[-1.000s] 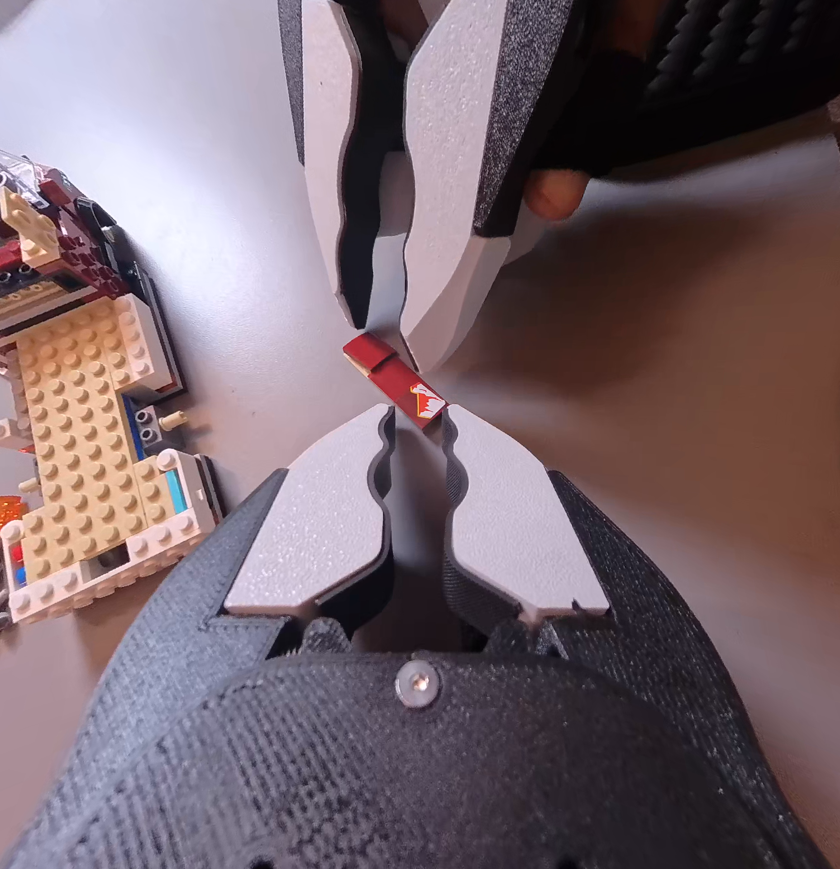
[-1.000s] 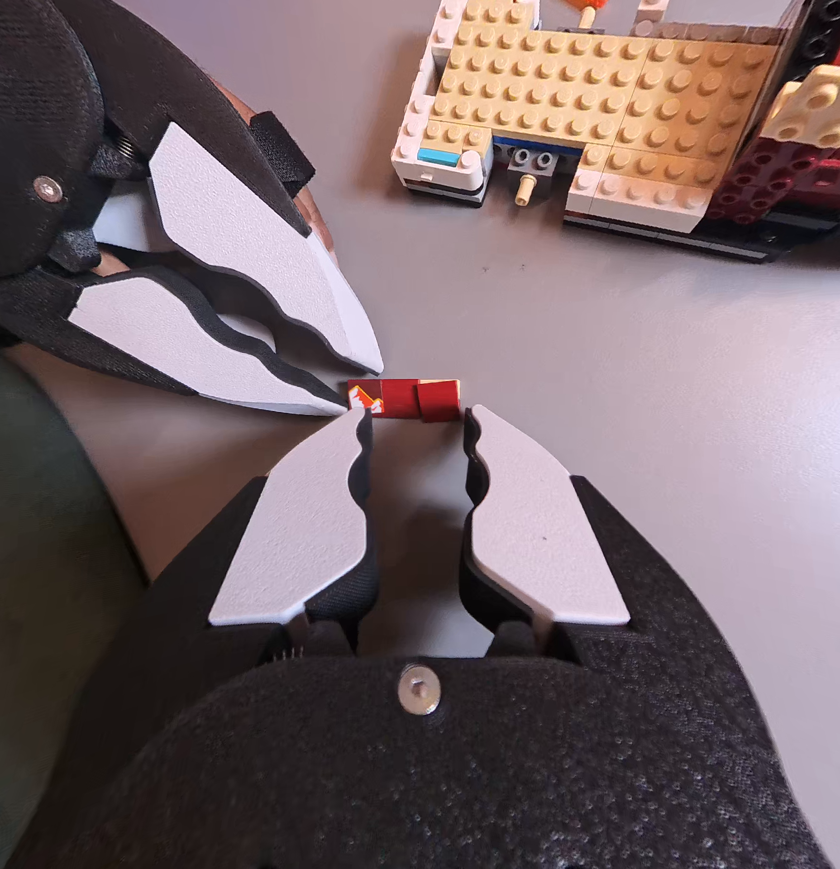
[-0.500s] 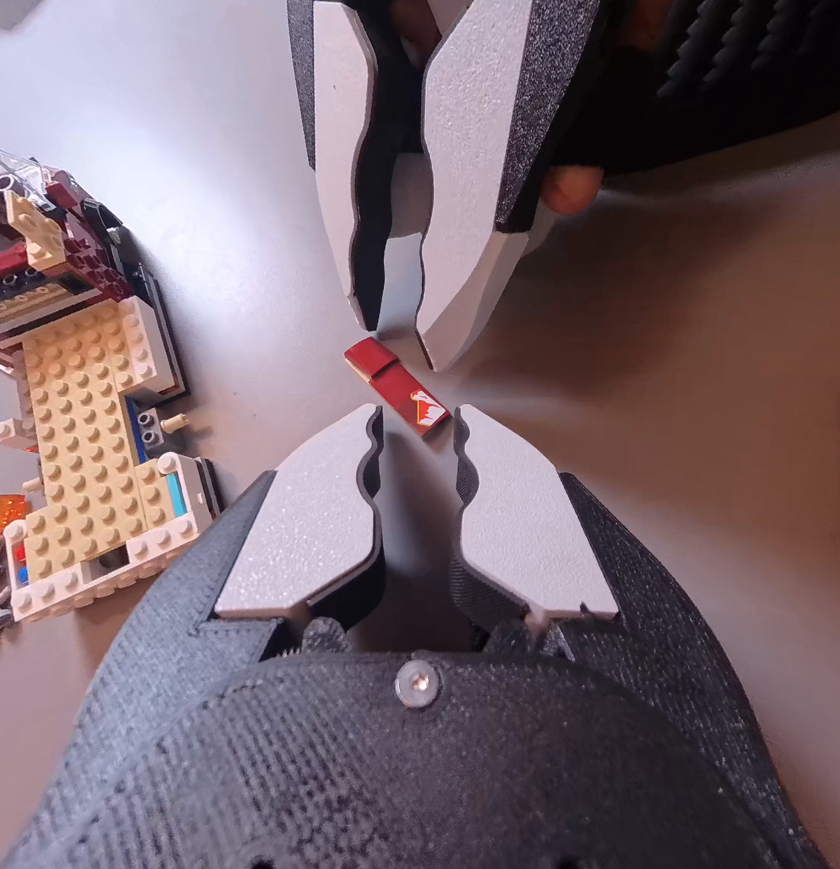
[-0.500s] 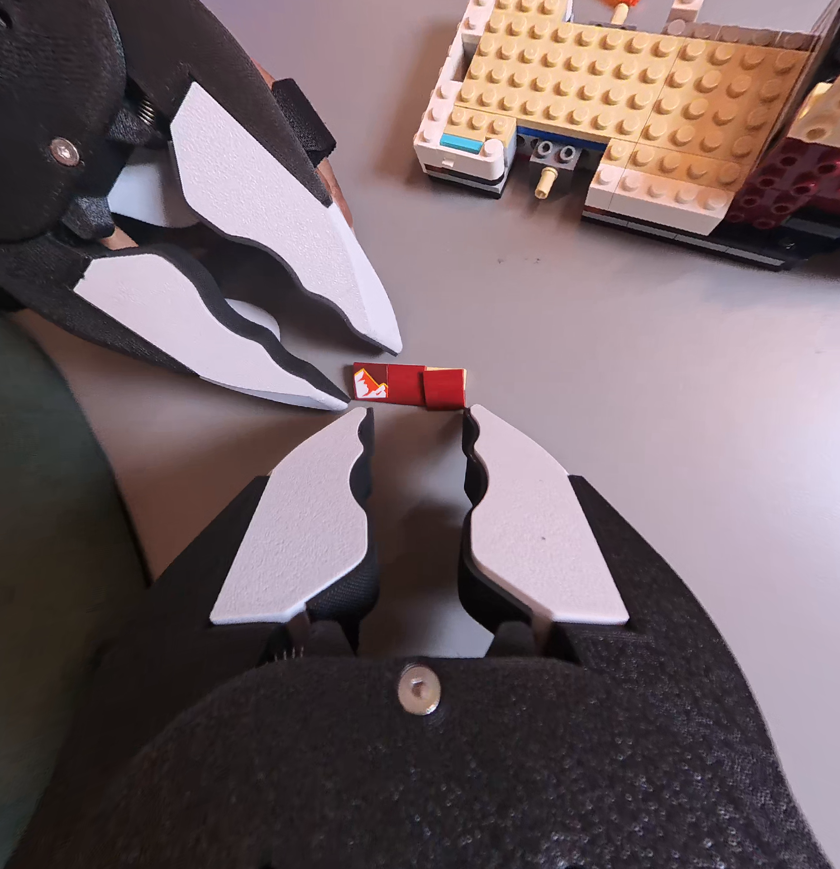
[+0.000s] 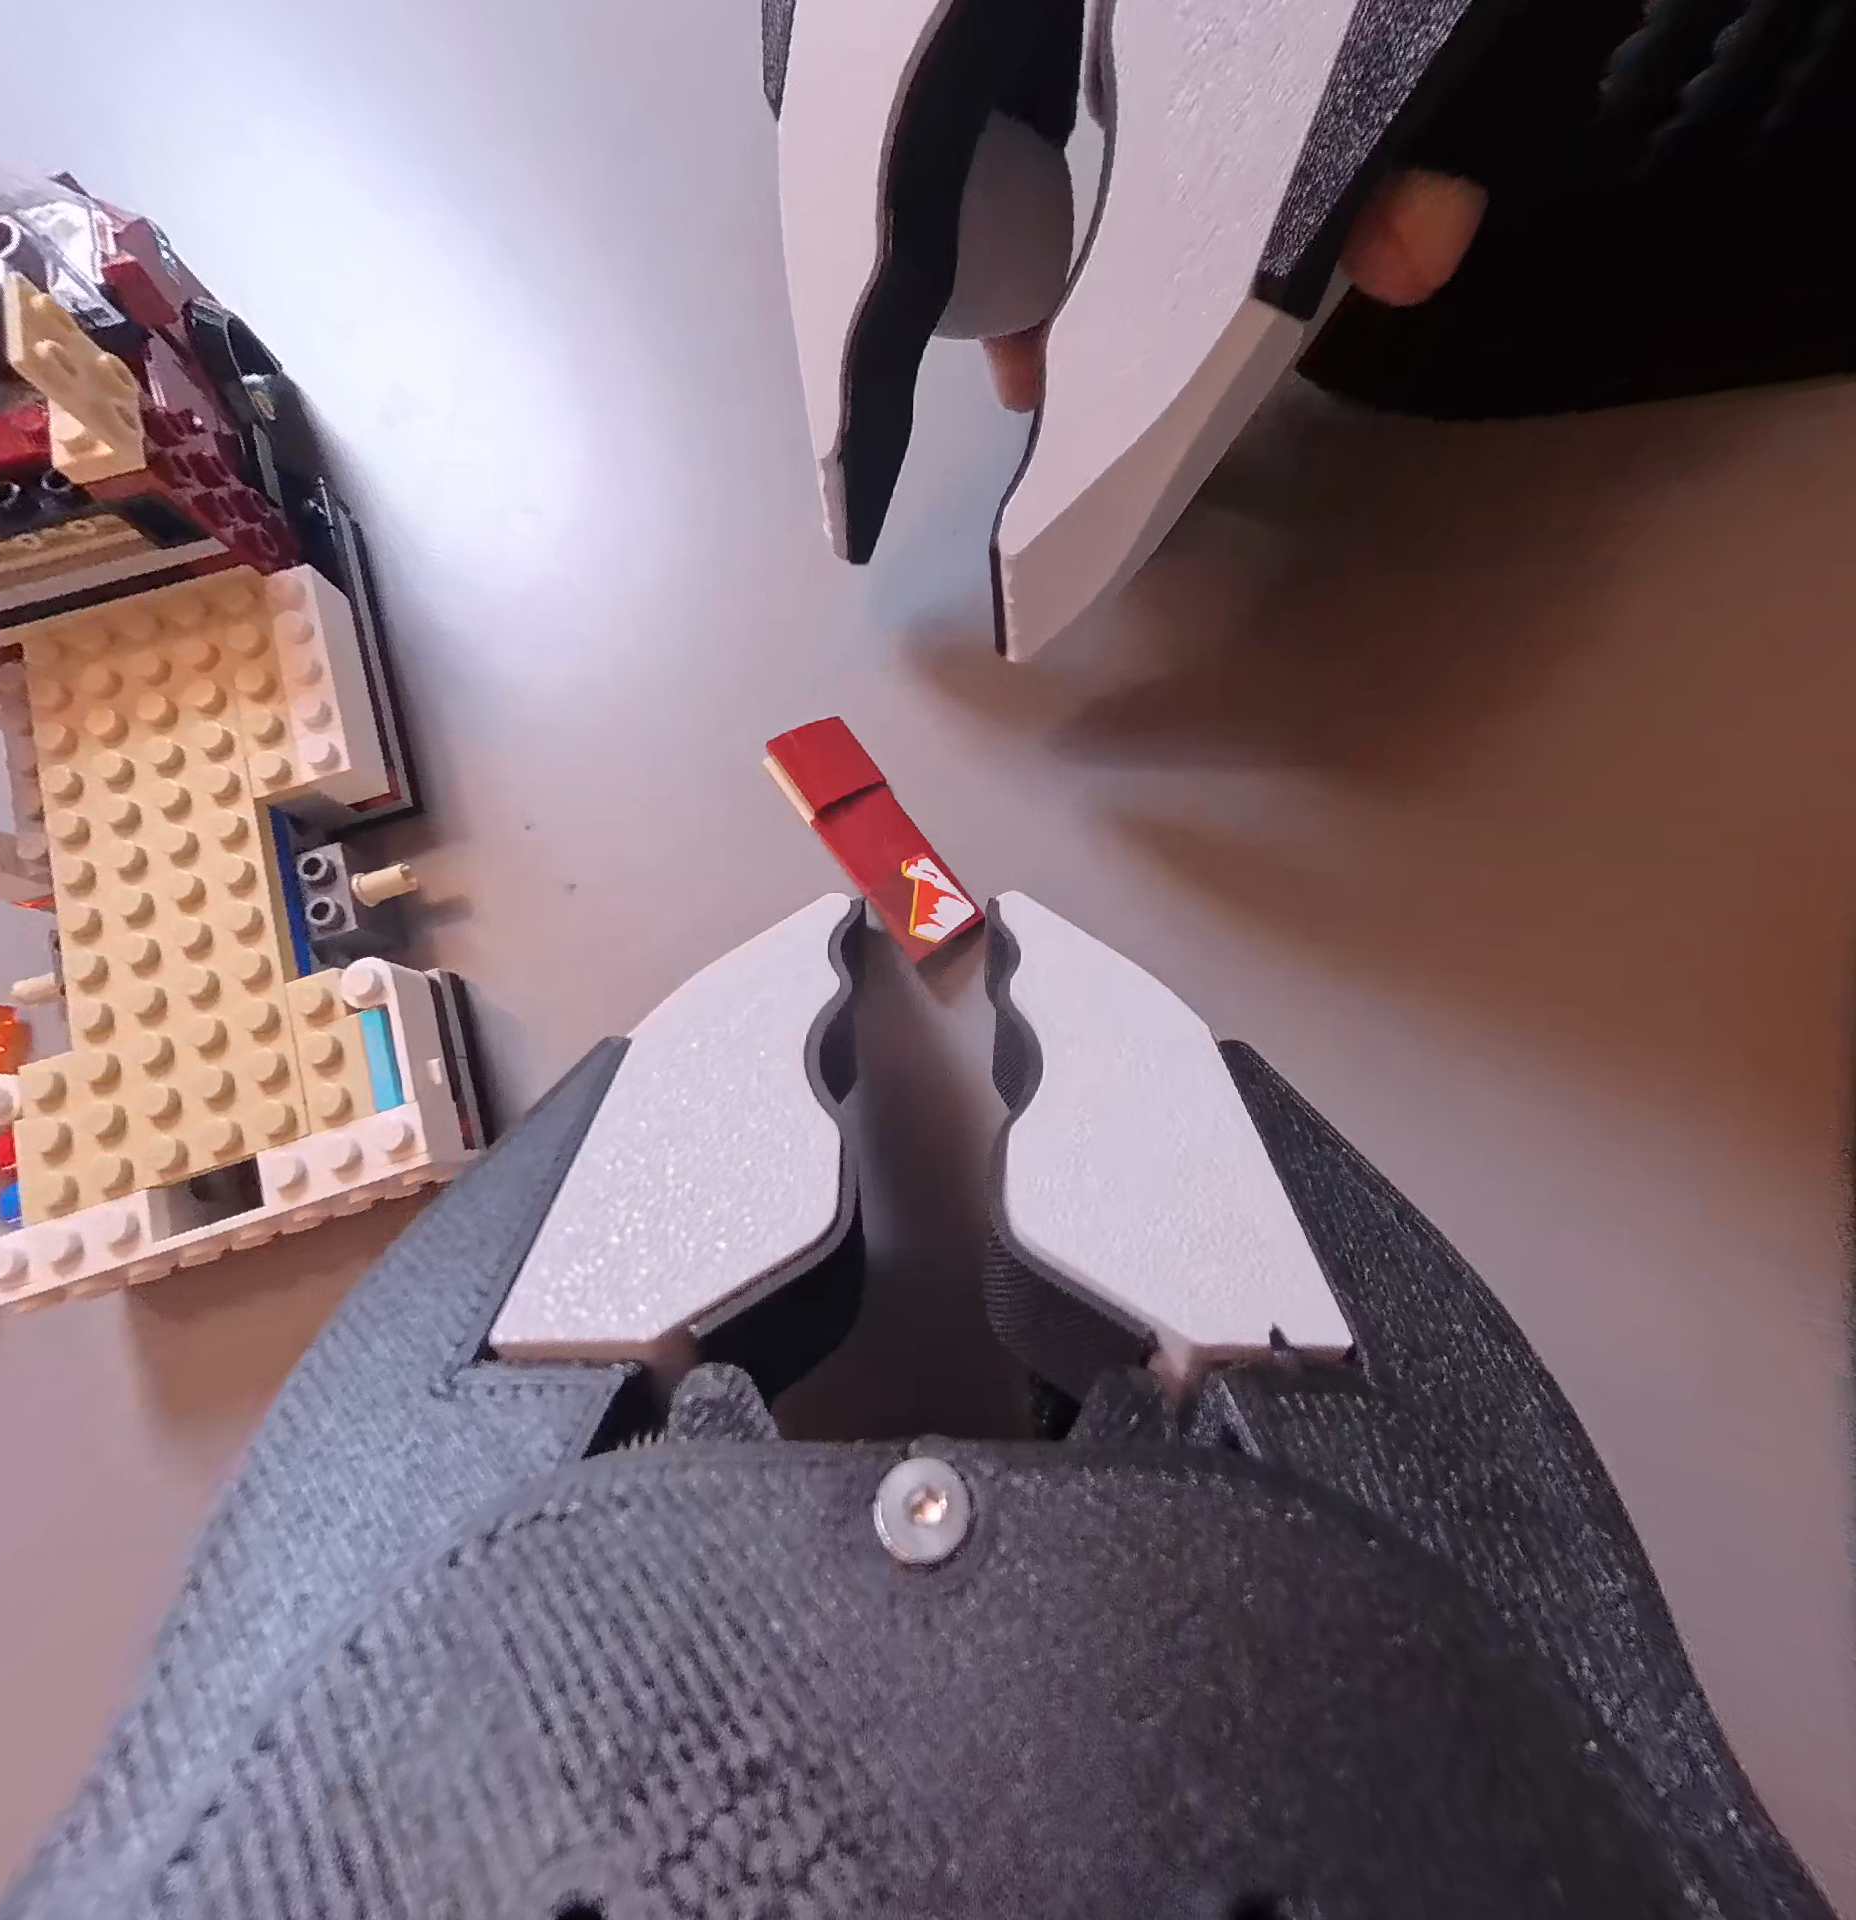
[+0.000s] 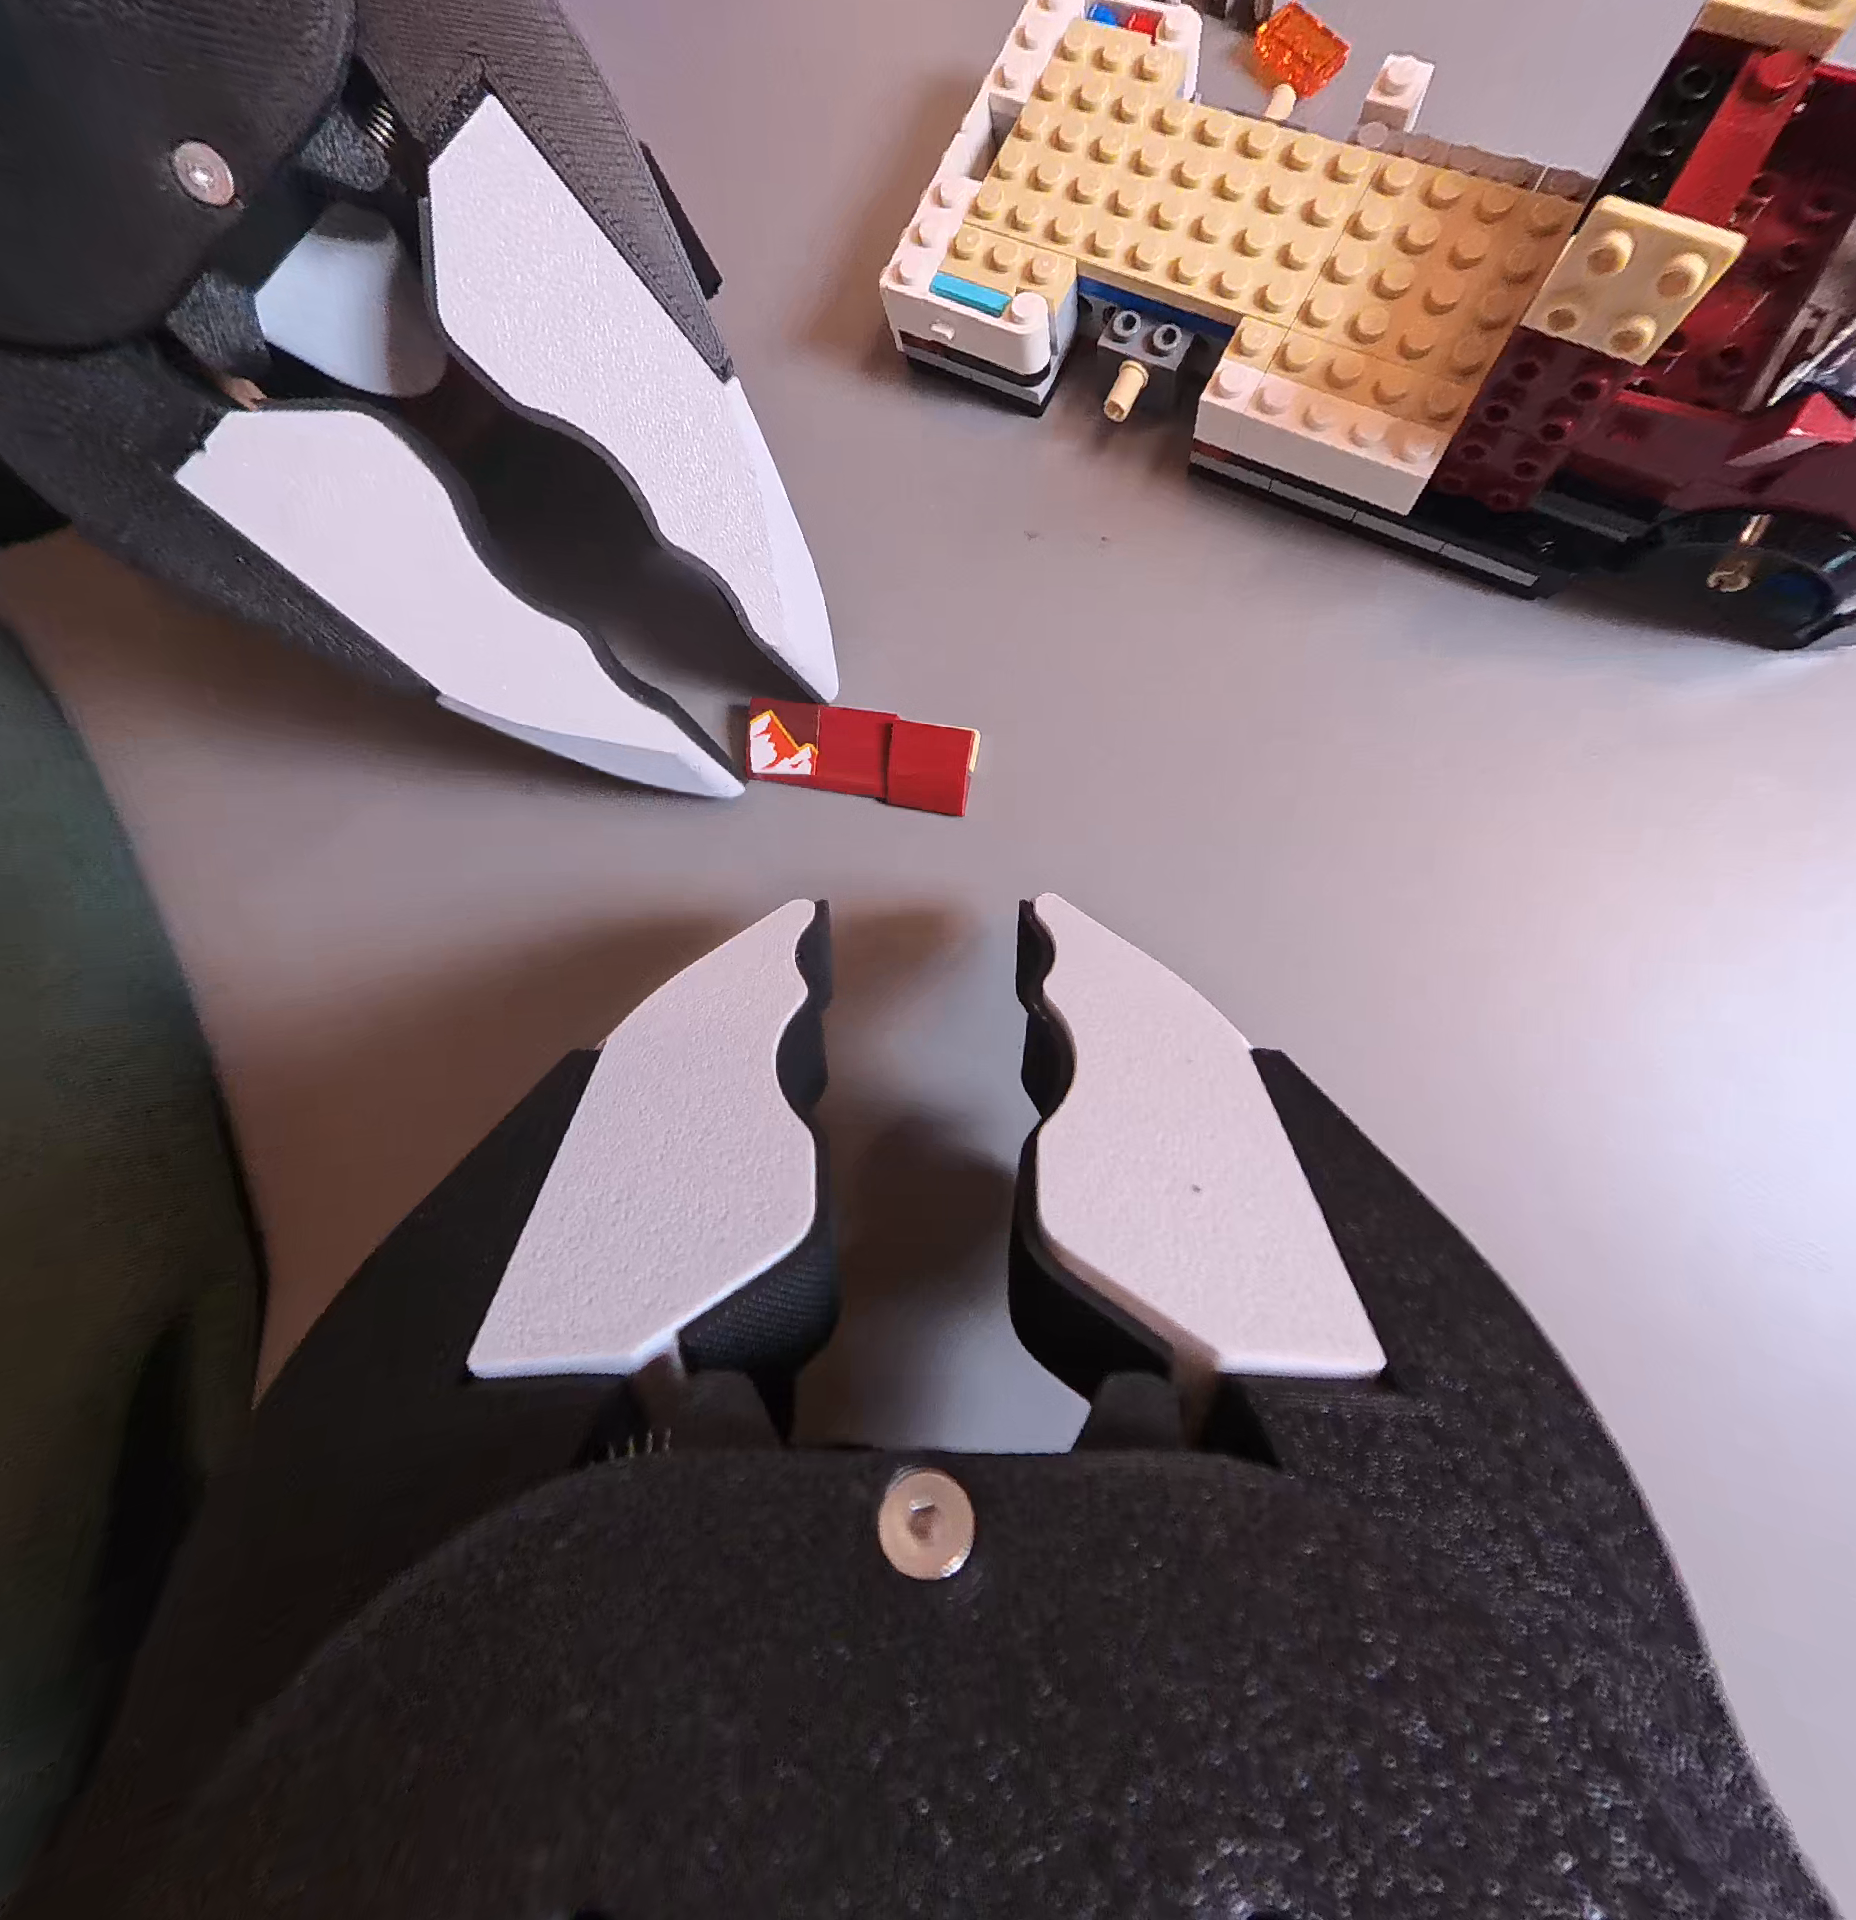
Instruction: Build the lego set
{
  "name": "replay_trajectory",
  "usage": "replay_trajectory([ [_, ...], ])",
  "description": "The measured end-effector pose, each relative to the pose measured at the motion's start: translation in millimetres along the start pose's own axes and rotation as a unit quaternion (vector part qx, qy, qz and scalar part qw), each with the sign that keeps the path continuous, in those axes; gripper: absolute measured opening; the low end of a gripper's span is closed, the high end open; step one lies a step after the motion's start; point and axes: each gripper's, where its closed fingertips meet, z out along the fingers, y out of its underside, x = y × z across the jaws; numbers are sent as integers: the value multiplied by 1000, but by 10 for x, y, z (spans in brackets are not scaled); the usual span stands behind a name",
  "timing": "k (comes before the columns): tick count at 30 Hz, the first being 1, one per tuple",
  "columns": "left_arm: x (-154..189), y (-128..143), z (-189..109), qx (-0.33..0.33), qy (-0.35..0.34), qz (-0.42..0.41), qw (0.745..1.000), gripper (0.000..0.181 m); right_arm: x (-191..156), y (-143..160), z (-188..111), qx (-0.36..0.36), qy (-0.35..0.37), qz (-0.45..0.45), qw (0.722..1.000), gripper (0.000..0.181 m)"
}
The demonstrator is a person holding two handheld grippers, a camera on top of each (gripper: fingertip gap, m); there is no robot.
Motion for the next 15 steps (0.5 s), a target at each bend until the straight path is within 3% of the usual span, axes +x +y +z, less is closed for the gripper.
replay_trajectory([
  [7,-20,-5,-8,8,3,-1,1000,20,8,47,-41,2,-12,-19,1000,34],
  [15,-11,-61,-79,52,65,-43,996,20,-32,31,-90,21,-34,-80,996,34],
])
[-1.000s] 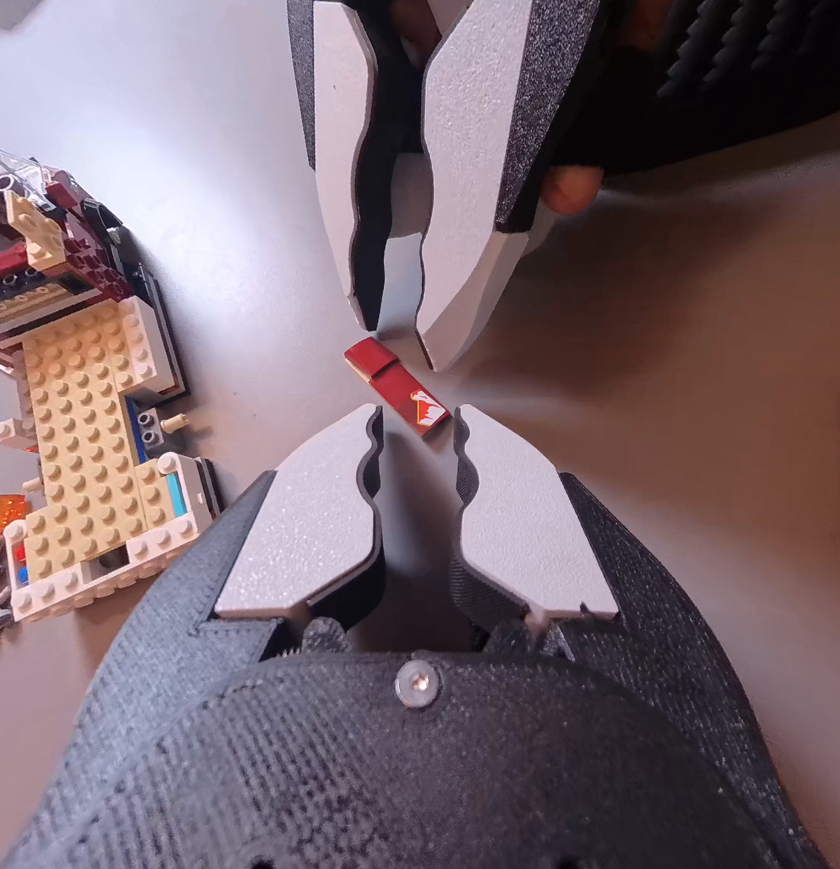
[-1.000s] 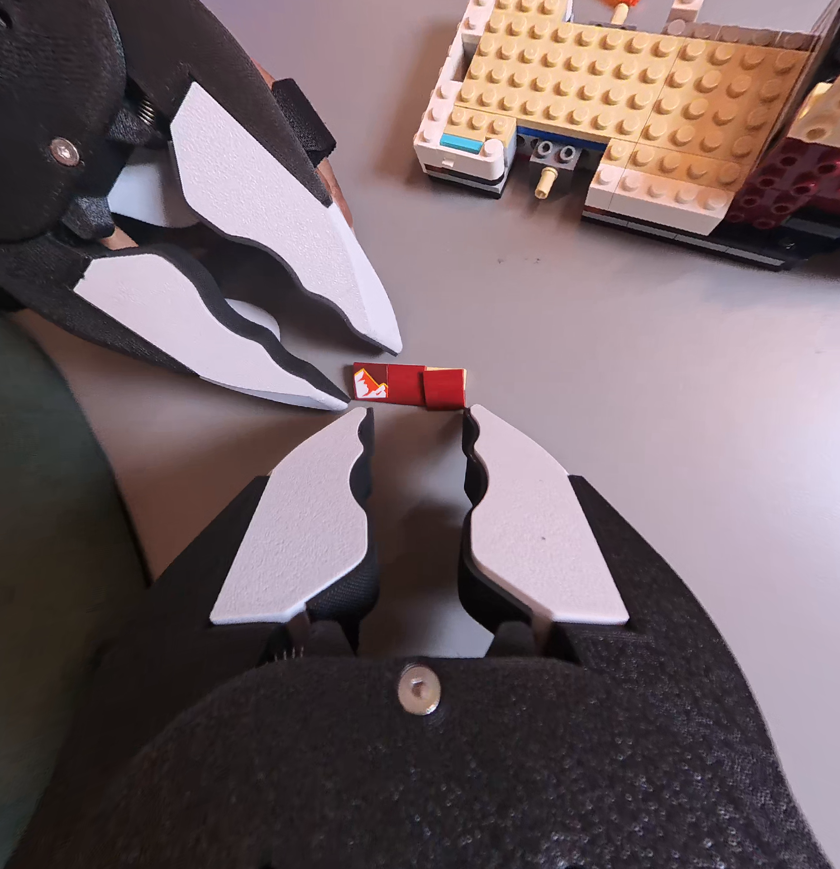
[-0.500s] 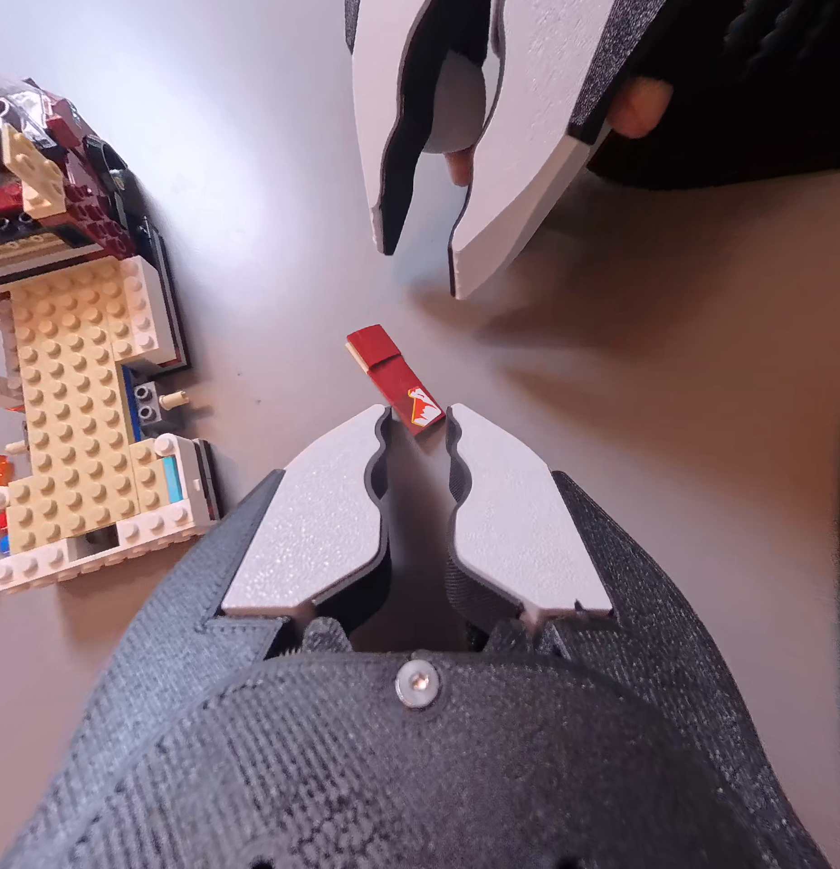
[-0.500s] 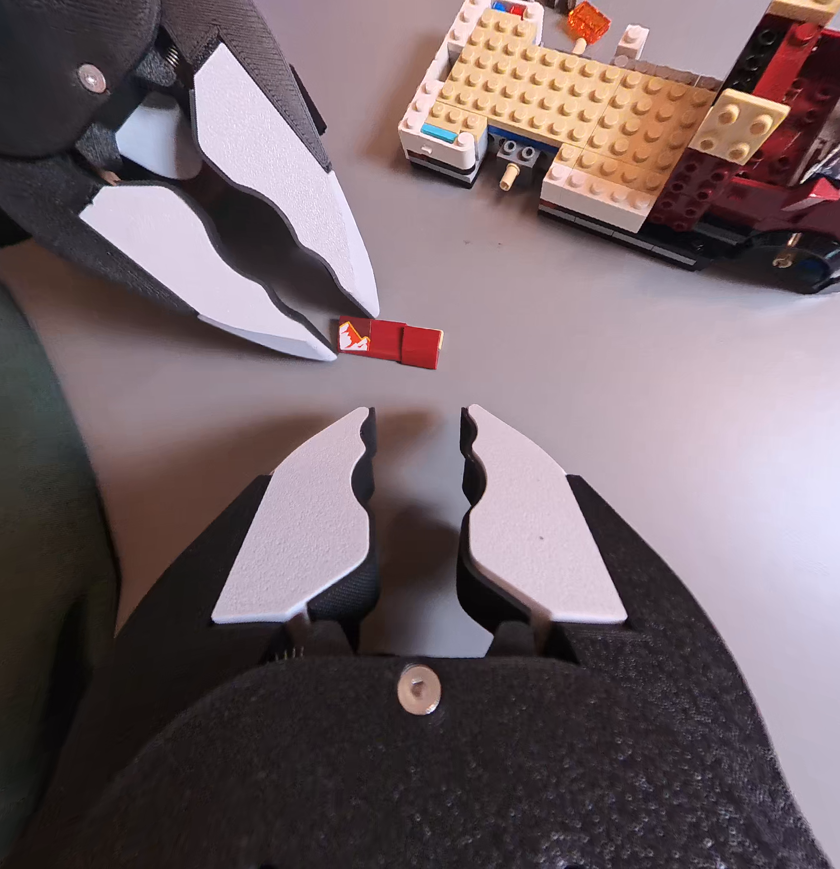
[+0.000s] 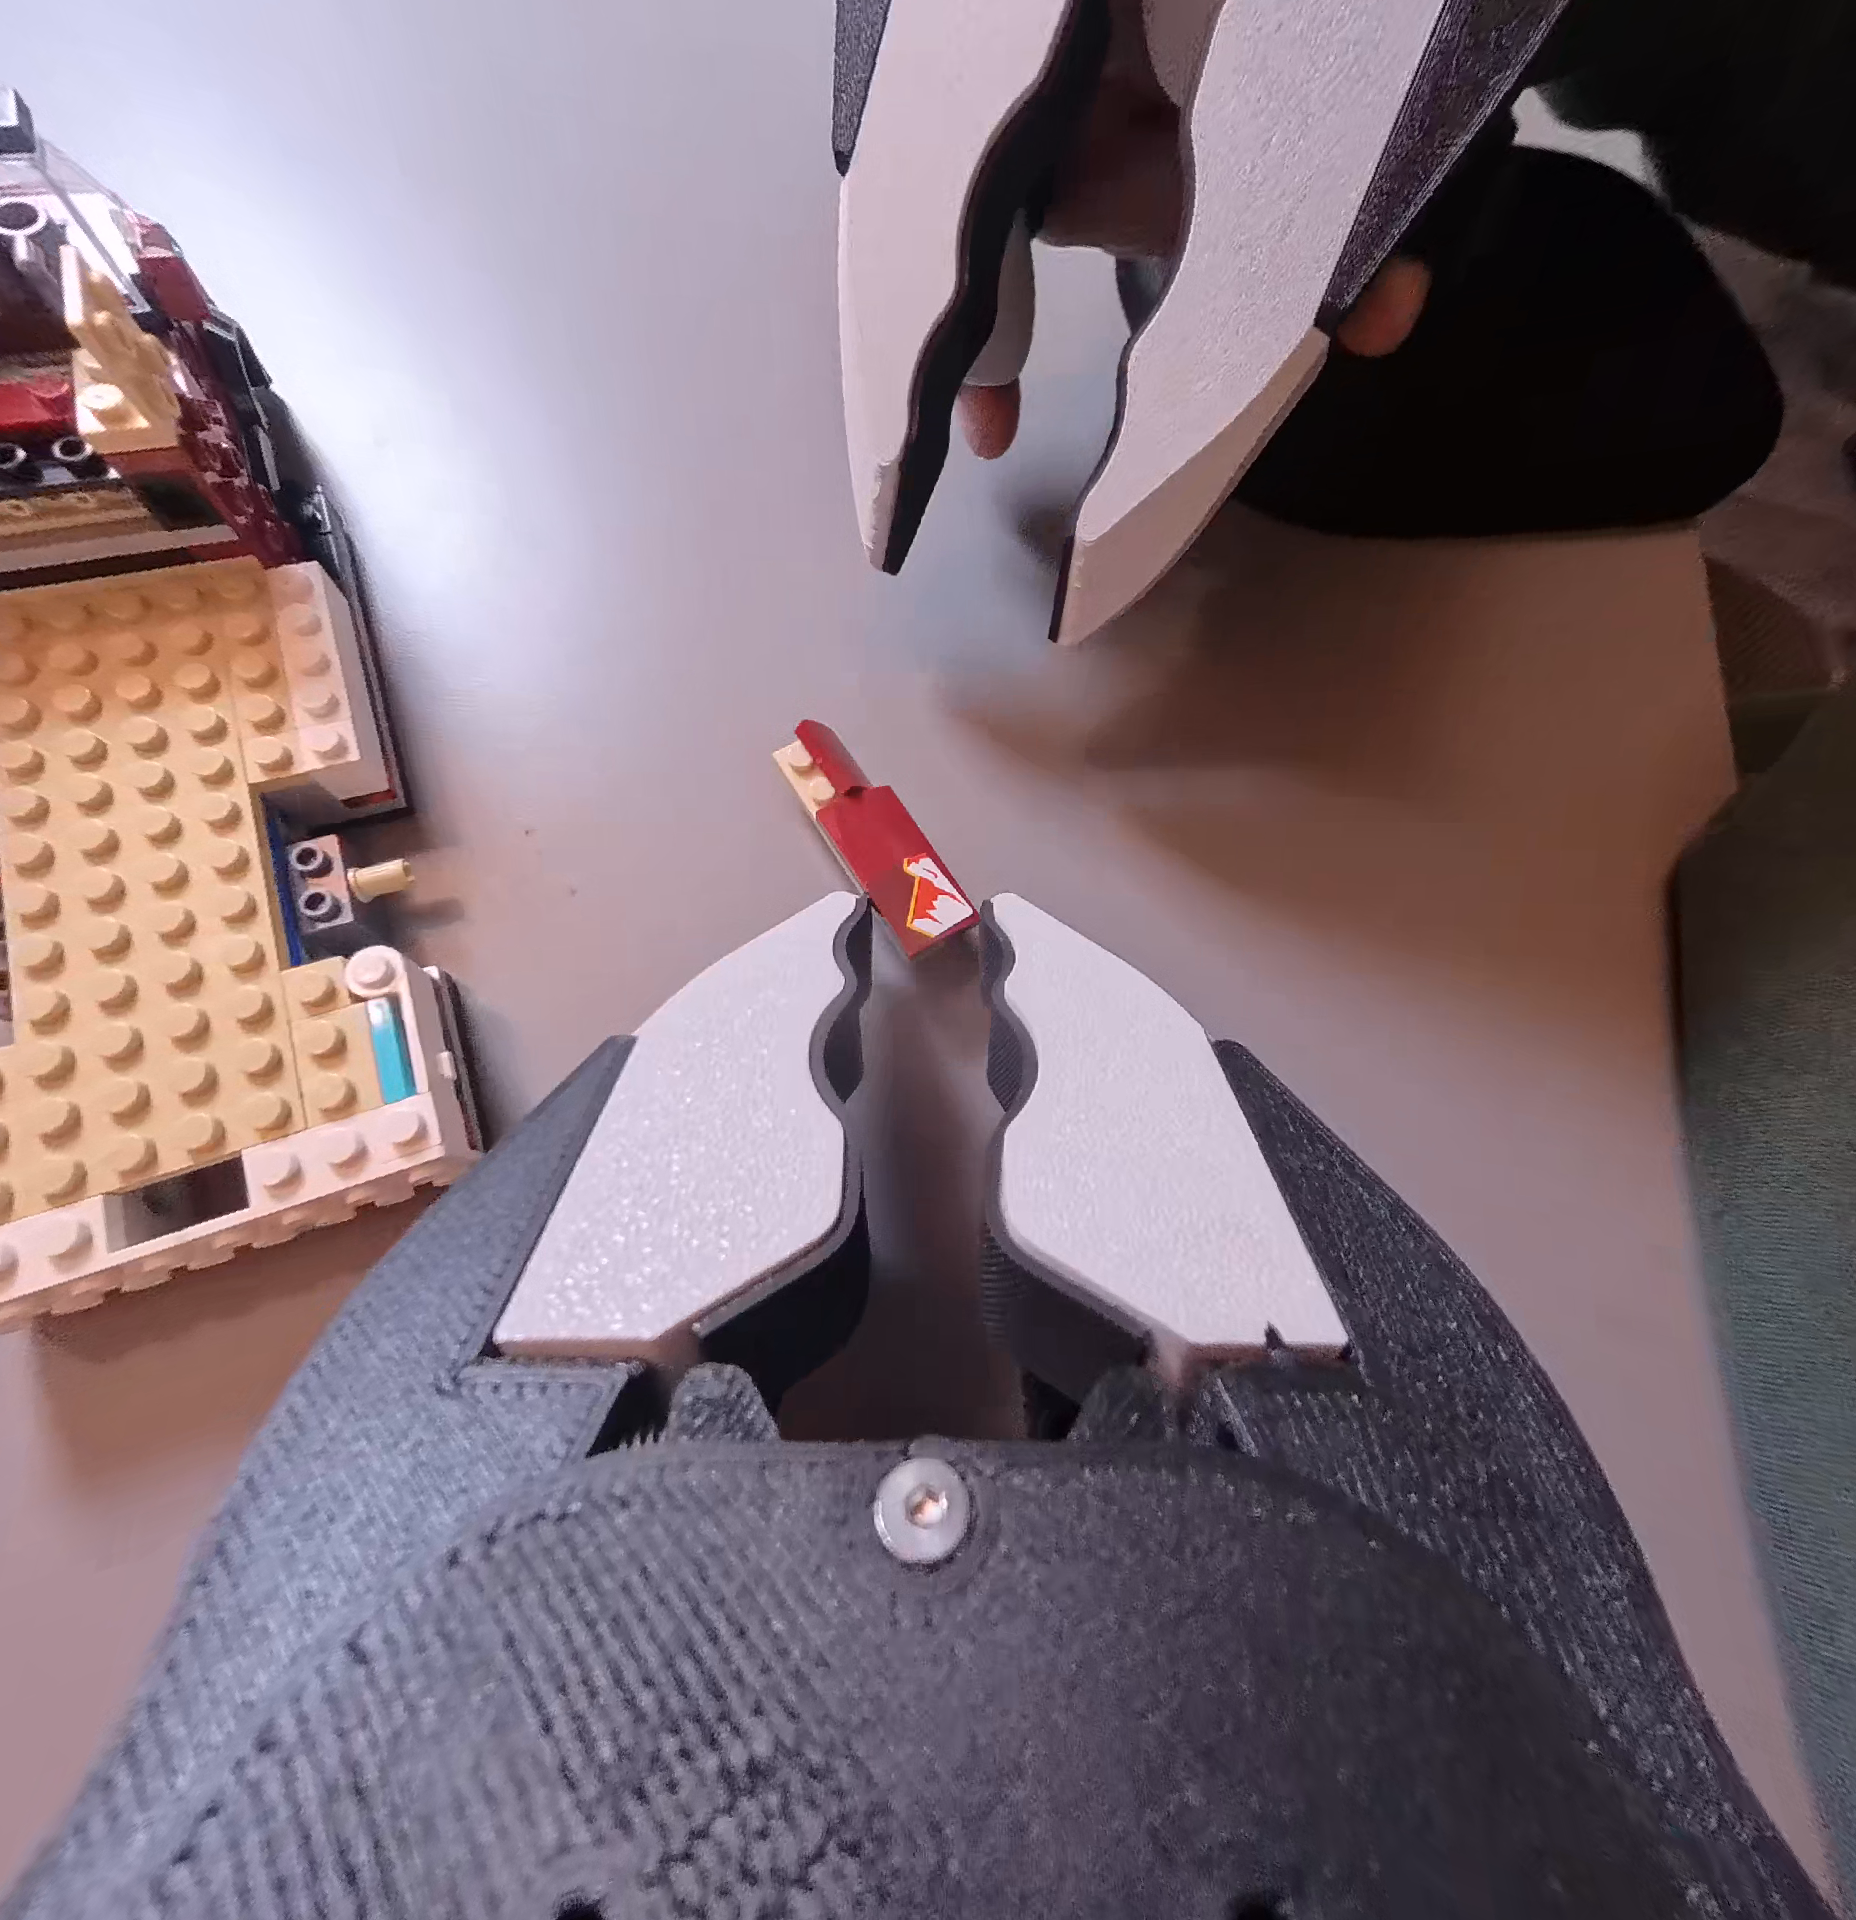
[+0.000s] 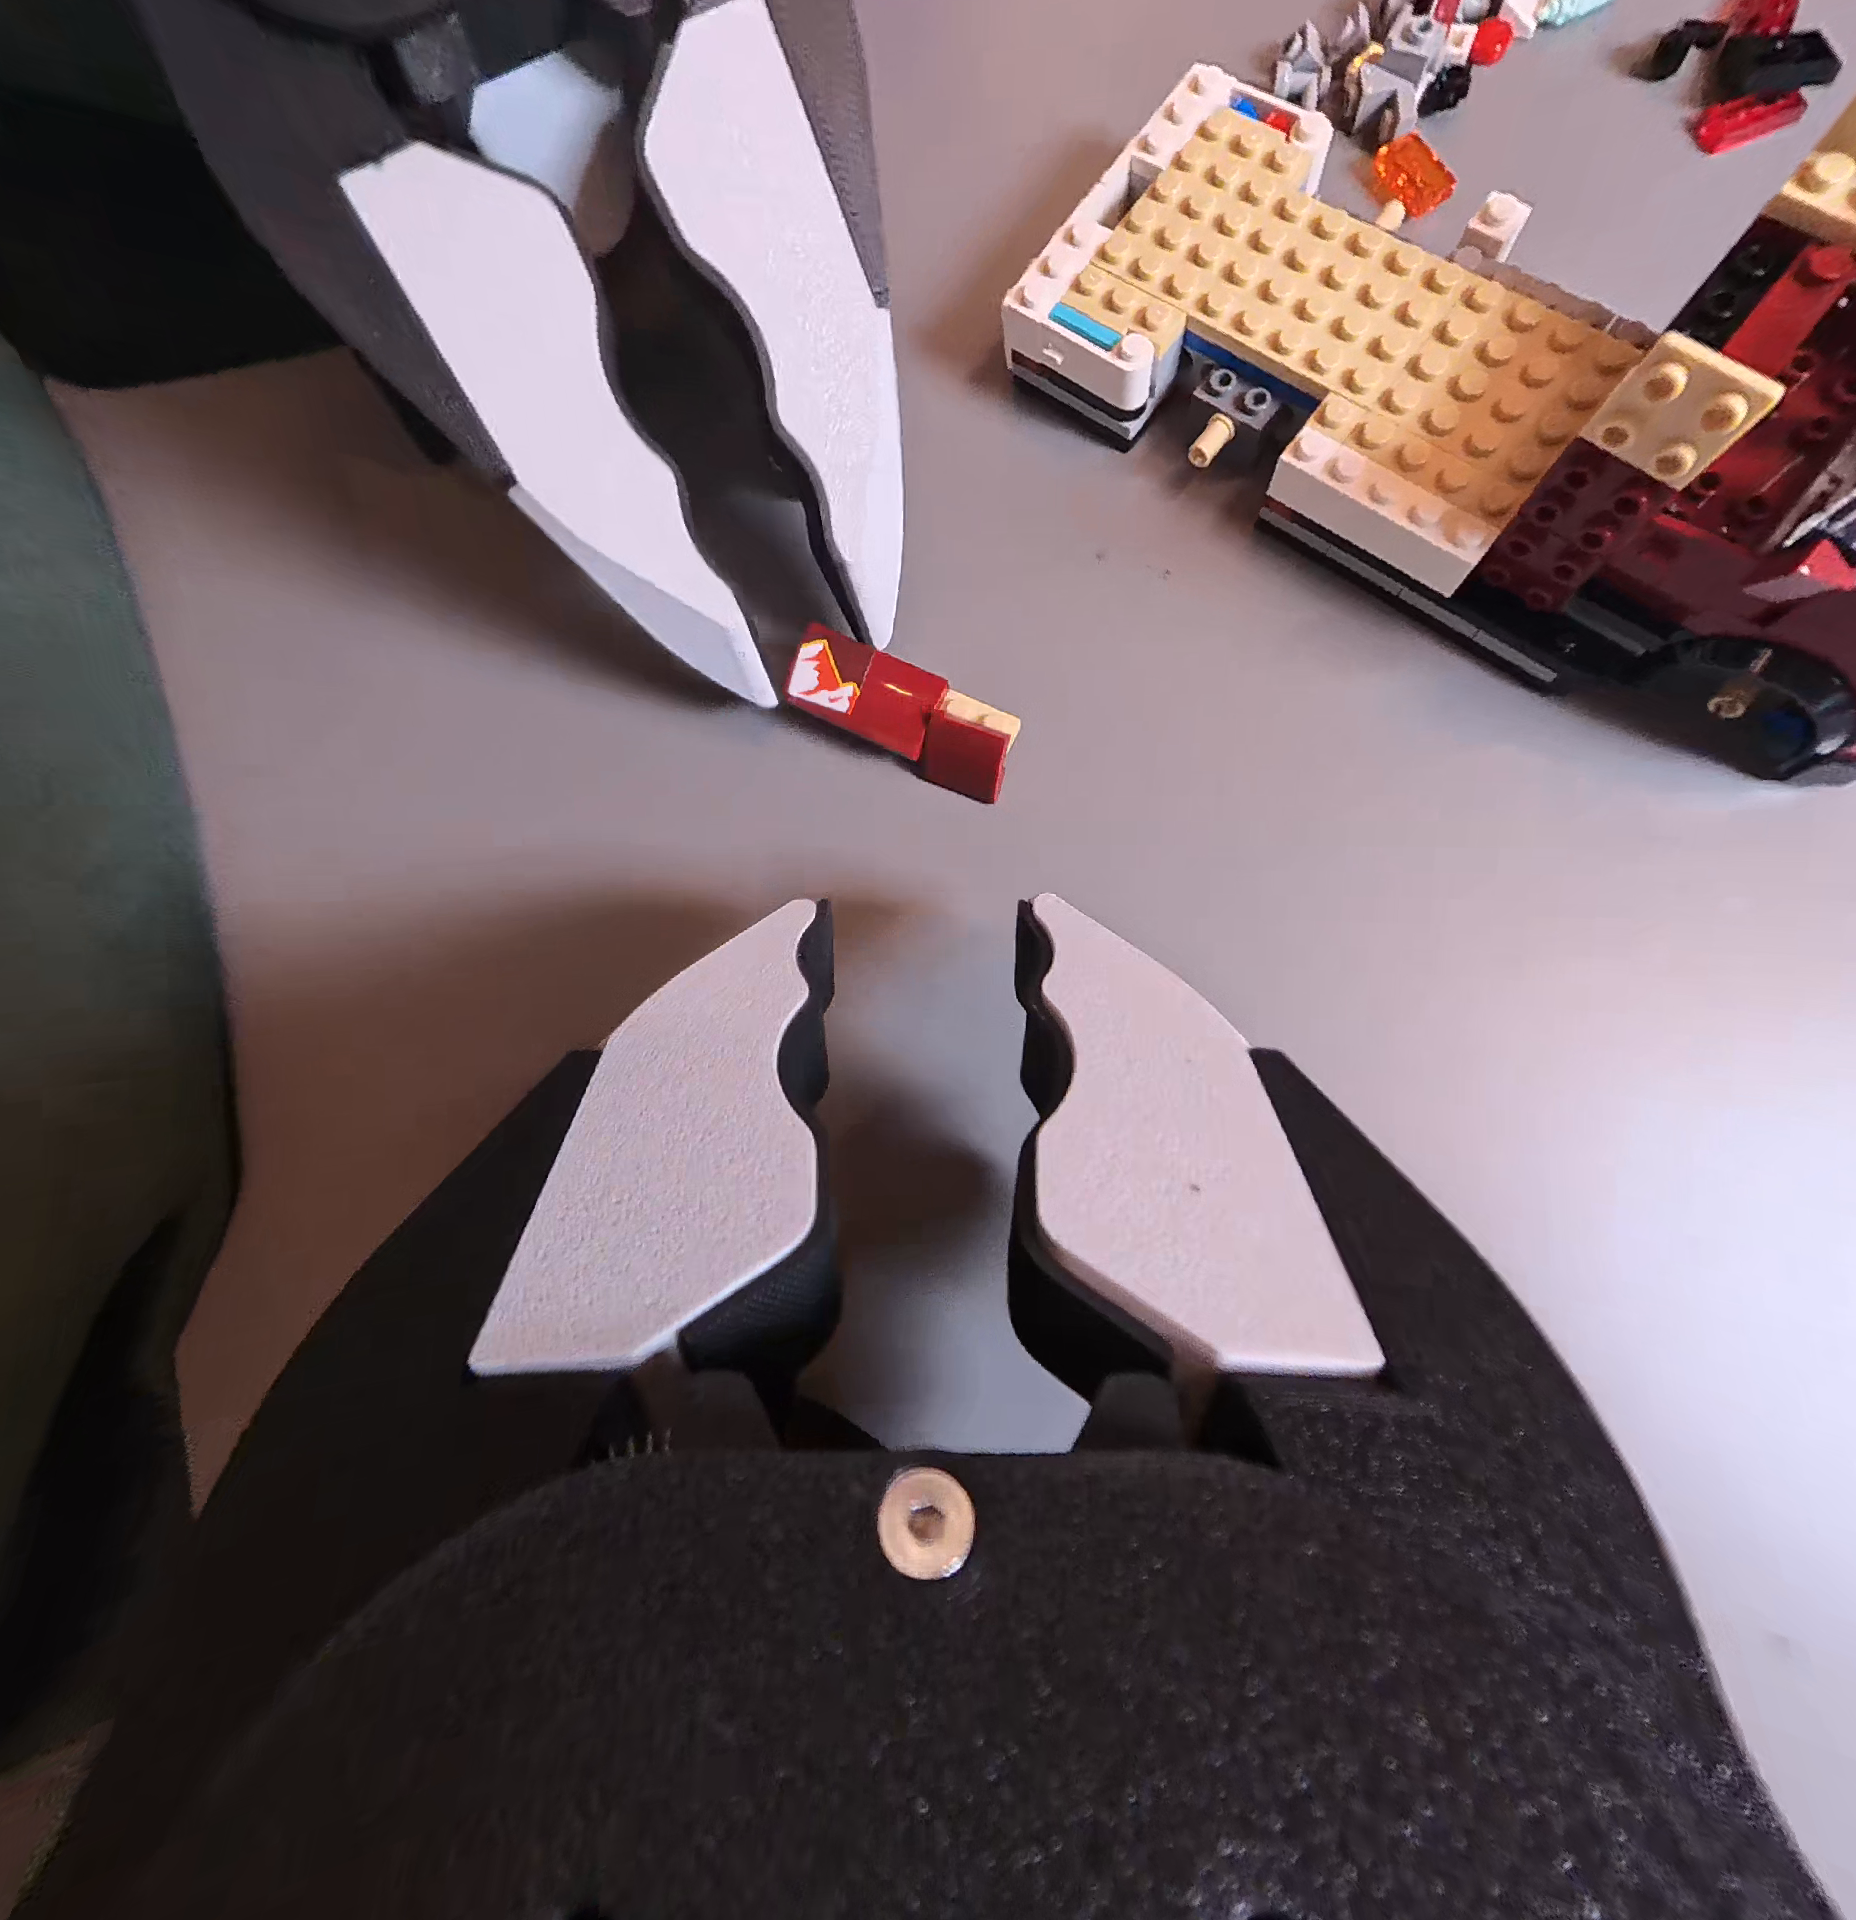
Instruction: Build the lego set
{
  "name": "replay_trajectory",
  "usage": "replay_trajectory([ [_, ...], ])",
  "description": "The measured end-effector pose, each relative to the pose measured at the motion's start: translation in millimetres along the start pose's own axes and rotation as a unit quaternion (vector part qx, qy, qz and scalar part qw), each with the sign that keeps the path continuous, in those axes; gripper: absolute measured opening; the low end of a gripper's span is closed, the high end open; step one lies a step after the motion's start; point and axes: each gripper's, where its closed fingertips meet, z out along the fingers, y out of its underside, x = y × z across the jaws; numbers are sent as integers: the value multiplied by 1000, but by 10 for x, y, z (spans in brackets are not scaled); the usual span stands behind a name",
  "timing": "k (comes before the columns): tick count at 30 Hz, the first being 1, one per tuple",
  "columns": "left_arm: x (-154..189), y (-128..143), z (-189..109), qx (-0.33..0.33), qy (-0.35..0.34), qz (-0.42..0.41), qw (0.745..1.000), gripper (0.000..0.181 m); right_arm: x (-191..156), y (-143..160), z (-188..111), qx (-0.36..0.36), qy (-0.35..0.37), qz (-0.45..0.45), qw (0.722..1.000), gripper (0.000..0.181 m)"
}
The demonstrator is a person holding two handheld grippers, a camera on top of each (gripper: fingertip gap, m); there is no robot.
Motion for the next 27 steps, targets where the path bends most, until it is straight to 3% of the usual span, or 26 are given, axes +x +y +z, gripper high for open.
replay_trajectory([
  [4,-6,-8,-16,7,14,-11,1000,20,12,-15,9,0,7,-53,999,34],
  [12,-1,75,31,-44,-20,65,997,20,65,-12,161,-32,22,-111,993,33],
  [20,6,75,64,-59,-19,81,995,20,113,7,207,-63,19,-198,978,8],
  [27,19,71,79,-65,-11,81,995,20,77,-5,257,-74,22,-209,975,6],
])
